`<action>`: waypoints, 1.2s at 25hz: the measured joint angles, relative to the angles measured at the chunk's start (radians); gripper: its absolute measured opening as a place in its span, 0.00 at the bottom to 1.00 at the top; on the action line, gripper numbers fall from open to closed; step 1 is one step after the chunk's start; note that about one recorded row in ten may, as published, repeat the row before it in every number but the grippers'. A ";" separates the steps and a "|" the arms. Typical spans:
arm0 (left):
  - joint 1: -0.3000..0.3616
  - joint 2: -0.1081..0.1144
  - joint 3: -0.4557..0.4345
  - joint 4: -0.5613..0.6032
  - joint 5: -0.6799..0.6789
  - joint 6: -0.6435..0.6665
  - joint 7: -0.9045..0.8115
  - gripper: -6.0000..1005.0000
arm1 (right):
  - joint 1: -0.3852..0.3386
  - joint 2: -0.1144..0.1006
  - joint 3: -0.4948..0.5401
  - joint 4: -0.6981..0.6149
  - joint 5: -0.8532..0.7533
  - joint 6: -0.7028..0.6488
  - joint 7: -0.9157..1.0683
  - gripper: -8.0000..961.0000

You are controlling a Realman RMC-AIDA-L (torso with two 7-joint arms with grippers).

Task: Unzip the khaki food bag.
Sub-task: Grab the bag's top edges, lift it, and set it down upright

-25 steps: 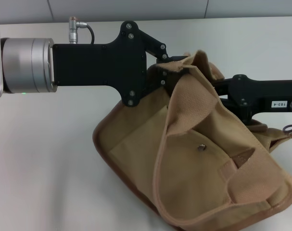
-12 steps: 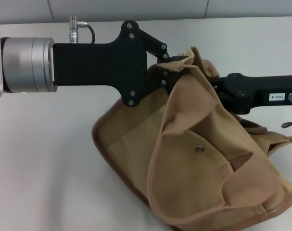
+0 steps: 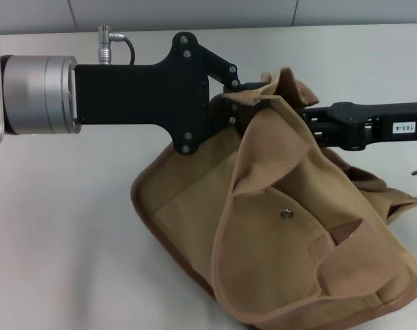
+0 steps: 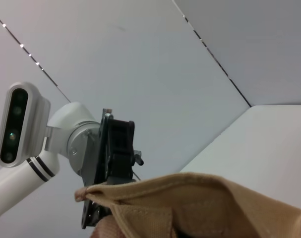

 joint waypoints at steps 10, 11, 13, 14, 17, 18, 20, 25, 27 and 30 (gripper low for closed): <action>0.019 0.001 -0.014 0.005 -0.004 0.001 0.011 0.03 | -0.059 0.022 0.124 -0.008 0.002 -0.023 -0.152 0.56; 0.019 0.000 -0.017 0.005 -0.004 0.001 0.011 0.03 | -0.078 0.044 0.145 -0.005 0.003 -0.023 -0.244 0.55; 0.018 -0.001 -0.018 0.004 -0.004 -0.001 0.011 0.03 | -0.084 0.051 0.146 0.003 0.003 -0.023 -0.288 0.47; 0.017 -0.002 -0.019 0.002 -0.005 -0.003 0.011 0.03 | -0.089 0.055 0.146 0.012 0.004 -0.021 -0.330 0.43; 0.010 -0.003 -0.020 -0.002 -0.007 -0.006 0.011 0.03 | -0.100 0.059 0.152 0.102 0.053 -0.015 -0.468 0.37; 0.009 -0.003 -0.020 -0.002 -0.008 -0.006 0.011 0.03 | -0.108 0.057 0.152 0.138 0.095 -0.018 -0.525 0.38; 0.008 -0.003 -0.020 -0.003 -0.009 -0.007 0.011 0.03 | -0.130 0.057 0.151 0.193 0.176 -0.026 -0.625 0.40; 0.008 -0.004 -0.020 -0.003 -0.011 -0.007 0.011 0.04 | -0.155 0.059 0.149 0.273 0.277 -0.030 -0.775 0.47; 0.009 -0.004 -0.018 -0.003 -0.014 -0.008 0.013 0.04 | -0.149 0.060 0.152 0.289 0.279 -0.020 -0.792 0.50; 0.010 -0.004 -0.017 -0.002 -0.019 -0.007 0.017 0.04 | -0.144 0.061 0.146 0.290 0.279 -0.015 -0.800 0.56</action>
